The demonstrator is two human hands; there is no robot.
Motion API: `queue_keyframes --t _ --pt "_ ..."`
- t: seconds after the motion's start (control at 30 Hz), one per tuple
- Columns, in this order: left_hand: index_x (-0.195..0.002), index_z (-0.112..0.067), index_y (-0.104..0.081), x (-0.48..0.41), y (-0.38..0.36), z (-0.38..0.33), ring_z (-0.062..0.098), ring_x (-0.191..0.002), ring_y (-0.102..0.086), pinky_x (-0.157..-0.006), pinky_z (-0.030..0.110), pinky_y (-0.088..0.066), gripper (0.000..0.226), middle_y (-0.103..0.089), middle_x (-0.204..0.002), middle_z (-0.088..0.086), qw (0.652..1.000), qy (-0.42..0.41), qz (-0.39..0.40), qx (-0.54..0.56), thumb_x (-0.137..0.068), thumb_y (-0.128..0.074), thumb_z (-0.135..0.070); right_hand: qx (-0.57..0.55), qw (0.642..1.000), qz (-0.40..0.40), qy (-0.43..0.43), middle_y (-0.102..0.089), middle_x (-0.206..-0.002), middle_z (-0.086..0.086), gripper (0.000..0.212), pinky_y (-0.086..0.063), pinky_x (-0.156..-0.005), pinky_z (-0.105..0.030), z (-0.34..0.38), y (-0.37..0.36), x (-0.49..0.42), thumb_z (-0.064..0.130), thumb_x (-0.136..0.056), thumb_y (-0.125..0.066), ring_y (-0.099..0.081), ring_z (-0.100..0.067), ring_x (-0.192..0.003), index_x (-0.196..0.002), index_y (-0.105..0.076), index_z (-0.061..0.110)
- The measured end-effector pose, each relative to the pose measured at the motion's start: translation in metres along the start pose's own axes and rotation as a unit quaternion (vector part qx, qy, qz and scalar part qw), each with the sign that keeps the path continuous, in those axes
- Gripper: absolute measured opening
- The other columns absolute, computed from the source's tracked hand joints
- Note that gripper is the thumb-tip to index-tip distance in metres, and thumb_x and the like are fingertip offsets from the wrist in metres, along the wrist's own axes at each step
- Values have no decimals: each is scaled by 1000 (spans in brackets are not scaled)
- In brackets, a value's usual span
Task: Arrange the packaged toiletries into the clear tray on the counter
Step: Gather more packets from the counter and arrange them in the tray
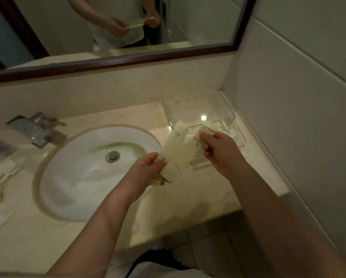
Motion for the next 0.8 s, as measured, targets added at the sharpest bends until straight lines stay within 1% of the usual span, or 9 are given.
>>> queue_keyframes --t 0.07,0.17,0.27,0.33,0.47,0.57,0.63,0.7,0.8 --pt "-102 -8 -67 -19 -8 -1 25 -61 -65 -53 29 -48 16 -68 -79 11 1000 6 4 -1 -96 -54 -16 -22 1000 -14 -9 -58 -65 2 4 -45 -44 -17 5 17 -14 9 -89 -66 -50 -4 -50 -93 -66 9" --pt "-100 -6 -67 -48 -16 2 27 -55 -63 -51 28 -44 17 -60 -72 11 1000 17 11 -4 -95 -55 -18 -21 999 -41 -23 -57 -70 -2 12 -45 -44 -17 8 38 -37 11 -89 -66 -50 -4 -49 -100 -65 6" --pt "-97 -12 -70 -76 -30 2 22 -56 -62 -54 29 -42 22 -64 -68 8 999 31 31 -21 -98 -48 -14 -20 998 -57 -26 -57 -69 -4 14 -46 -45 -19 14 57 -53 12 -90 -65 -52 -6 -49 -102 -65 5" --pt "-98 -16 -71 -89 -40 1 19 -58 -62 -57 31 -40 28 -69 -69 6 998 42 46 -34 -94 -45 -6 -31 996 -72 -29 -57 -66 -3 11 -47 -45 -18 14 74 -61 14 -91 -64 -53 -6 -49 -99 -64 6" --pt "-102 -16 -71 -109 -58 -3 21 -62 -63 -63 34 -42 36 -73 -81 8 996 49 68 -21 -88 -45 5 -129 987 -81 -55 -56 -66 0 5 -45 -44 -16 10 106 -75 8 -92 -60 -52 -5 -51 -88 -62 8" --pt "-108 -16 -69 -121 -67 -7 19 -63 -63 -61 29 -43 36 -73 -83 3 995 33 76 -48 -89 -48 6 -213 972 -56 -82 -58 -66 0 16 -46 -47 -16 2 121 -83 0 -94 -52 -53 -5 -51 -83 -61 9" --pt "-110 -20 -68 -126 -70 -5 15 -61 -64 -57 24 -42 35 -73 -77 1 995 32 55 -72 -90 -53 4 -218 970 -50 -91 -60 -63 2 26 -44 -48 -18 -1 134 -88 3 -95 -51 -53 -6 -53 -76 -66 14" --pt "-104 -18 -65 -131 -71 -1 14 -59 -67 -56 26 -40 25 -72 -71 1 996 44 21 -75 -89 -59 0 -208 972 -53 -98 -64 -67 2 33 -45 -52 -21 -4 147 -94 9 -97 -49 -57 -8 -59 -73 -69 17" --pt "-92 -11 -58 -143 -69 17 16 -60 -68 -56 29 -36 10 -74 -72 7 994 92 -33 -51 -86 -64 -5 -247 959 -57 -130 -64 -75 -1 25 -56 -64 -26 -11 155 -103 19 -100 -47 -65 -12 -68 -82 -64 14"
Point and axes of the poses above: each hand's wrist, its own x-axis away from the middle knuckle, its own y-axis out of the back of the hand, z = x × y, the point moved 8 cm from there along -x, towards the middle knuckle
